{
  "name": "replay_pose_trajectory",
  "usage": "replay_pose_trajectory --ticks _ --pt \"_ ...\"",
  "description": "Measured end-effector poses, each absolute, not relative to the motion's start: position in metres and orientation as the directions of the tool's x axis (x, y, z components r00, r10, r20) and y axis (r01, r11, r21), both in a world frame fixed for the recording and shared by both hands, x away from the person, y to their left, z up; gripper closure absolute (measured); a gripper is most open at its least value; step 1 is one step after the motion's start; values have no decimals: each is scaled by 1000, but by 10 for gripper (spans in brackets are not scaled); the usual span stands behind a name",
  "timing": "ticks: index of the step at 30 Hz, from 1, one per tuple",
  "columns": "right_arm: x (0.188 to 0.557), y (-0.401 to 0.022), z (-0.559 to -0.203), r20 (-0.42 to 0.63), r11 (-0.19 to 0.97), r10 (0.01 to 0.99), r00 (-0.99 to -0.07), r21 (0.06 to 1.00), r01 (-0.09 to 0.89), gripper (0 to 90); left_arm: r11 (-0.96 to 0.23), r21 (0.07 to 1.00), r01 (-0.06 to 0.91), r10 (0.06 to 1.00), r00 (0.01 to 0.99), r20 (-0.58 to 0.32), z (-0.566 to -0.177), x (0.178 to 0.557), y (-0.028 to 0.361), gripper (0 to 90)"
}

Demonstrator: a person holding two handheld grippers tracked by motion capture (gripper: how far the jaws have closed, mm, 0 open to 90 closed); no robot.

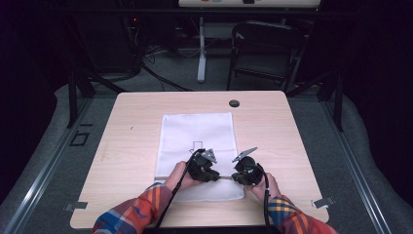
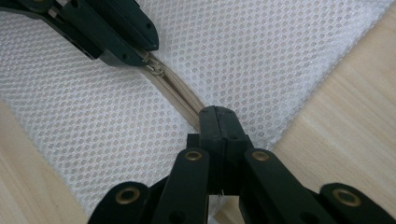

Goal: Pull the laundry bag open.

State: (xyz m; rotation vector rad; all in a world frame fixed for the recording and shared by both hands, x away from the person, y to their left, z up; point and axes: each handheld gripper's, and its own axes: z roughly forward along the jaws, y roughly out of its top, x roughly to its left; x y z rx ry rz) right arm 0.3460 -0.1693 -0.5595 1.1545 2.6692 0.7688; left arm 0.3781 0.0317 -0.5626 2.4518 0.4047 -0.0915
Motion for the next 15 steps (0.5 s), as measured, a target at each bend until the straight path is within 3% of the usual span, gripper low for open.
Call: replay_pose_trajectory --ticks 12,15 --pt "346 -169 -560 80 570 718 -692 504 649 900 -749 585 312 267 949 -164 -563 379 34 820" --pt "346 -170 -560 74 577 714 -696 502 645 900 -730 595 337 270 941 -201 -564 381 37 820"
